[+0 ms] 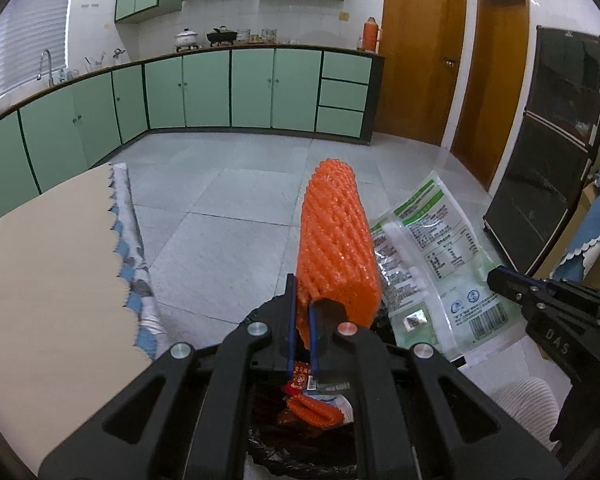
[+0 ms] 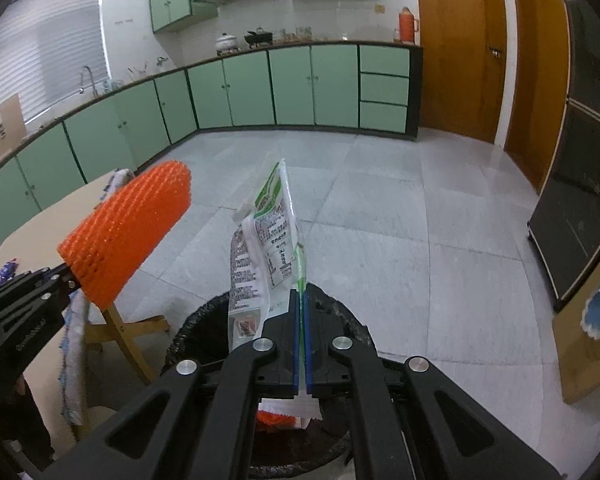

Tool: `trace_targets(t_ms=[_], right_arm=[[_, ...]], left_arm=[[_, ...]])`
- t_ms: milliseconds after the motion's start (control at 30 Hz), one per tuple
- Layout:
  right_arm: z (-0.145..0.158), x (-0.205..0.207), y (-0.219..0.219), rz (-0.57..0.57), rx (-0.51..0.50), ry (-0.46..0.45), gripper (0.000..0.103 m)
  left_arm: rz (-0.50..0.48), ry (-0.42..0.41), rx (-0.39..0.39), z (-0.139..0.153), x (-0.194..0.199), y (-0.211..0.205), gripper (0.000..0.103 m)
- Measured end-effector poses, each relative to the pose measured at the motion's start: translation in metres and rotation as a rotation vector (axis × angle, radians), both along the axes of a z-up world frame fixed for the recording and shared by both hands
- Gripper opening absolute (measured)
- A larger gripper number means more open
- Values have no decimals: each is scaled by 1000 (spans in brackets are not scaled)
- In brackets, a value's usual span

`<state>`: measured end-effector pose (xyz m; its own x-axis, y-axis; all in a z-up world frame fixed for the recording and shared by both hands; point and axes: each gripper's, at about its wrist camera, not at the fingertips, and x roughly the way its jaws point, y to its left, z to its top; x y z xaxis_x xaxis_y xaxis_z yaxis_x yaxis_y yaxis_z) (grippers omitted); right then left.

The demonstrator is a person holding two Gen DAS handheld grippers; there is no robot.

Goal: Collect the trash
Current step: 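Open both grippers over the bin, dropping the bag and net, then move both grippers back over the table toward the two snack bags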

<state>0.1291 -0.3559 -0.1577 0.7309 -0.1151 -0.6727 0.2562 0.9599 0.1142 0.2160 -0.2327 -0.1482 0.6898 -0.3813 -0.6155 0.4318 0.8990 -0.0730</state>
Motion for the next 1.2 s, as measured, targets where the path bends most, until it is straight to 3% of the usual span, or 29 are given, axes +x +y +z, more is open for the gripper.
trace_targets(t_ms=[167, 300, 500, 767, 867, 933, 1133, 1200], right_arm=[[-12, 6, -10, -11, 18, 20, 2], [-21, 12, -18, -18, 38, 45, 4], [-35, 22, -26, -20, 76, 79, 8], [-34, 20, -25, -22, 80, 71, 35], [-28, 17, -21, -23, 72, 58, 44], [-24, 15, -18, -22, 66, 45, 55], [7, 10, 11, 13, 39, -37, 85], [20, 10, 27, 40, 33, -75, 89]], left_arm=[[-4, 22, 19, -9, 6, -12, 5], [-2, 40, 28, -15, 9, -20, 25], [1, 64, 36, -21, 9, -23, 32], [31, 58, 27, -15, 9, -8, 43], [48, 46, 15, -8, 8, 5, 50], [58, 34, 7, -3, 7, 15, 58], [115, -30, -6, 18, -5, 58, 78], [152, -58, -8, 26, -10, 81, 81]])
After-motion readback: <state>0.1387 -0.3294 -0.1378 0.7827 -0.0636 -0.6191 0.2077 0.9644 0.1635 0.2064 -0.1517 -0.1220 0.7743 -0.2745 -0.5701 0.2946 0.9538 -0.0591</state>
